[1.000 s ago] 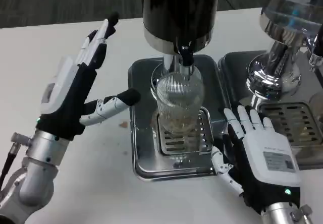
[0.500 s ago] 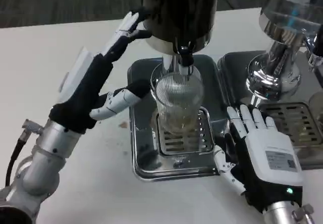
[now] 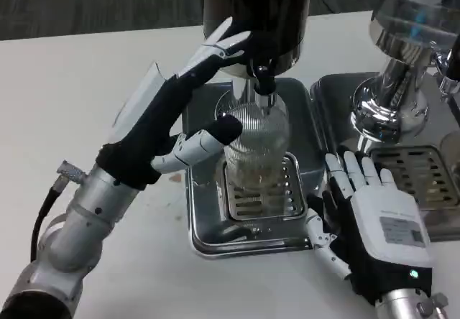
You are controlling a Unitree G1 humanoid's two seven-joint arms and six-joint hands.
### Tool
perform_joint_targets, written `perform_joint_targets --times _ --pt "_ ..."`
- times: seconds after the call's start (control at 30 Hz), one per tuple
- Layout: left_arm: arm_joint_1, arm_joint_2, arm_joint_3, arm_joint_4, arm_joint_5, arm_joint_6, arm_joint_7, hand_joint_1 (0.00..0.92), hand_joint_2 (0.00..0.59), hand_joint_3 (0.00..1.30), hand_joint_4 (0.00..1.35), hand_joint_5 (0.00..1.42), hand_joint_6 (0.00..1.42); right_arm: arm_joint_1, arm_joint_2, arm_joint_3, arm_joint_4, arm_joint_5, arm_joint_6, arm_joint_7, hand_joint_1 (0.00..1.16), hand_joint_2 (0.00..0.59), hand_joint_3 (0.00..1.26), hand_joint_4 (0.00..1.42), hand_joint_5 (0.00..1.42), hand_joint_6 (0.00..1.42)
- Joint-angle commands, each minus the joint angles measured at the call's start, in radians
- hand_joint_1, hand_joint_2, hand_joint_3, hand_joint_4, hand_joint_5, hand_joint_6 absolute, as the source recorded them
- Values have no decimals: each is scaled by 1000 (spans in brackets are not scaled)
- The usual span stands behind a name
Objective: Grasp the cup under the faucet to collect the drink, then remove the cup.
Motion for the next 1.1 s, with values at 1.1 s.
perform_joint_targets --times 1.1 --pt "14 25 19 -137 162 -38 -72 0 142 298 136 376 283 15 25 -8 -3 1 10 -10 0 499 64 0 0 0"
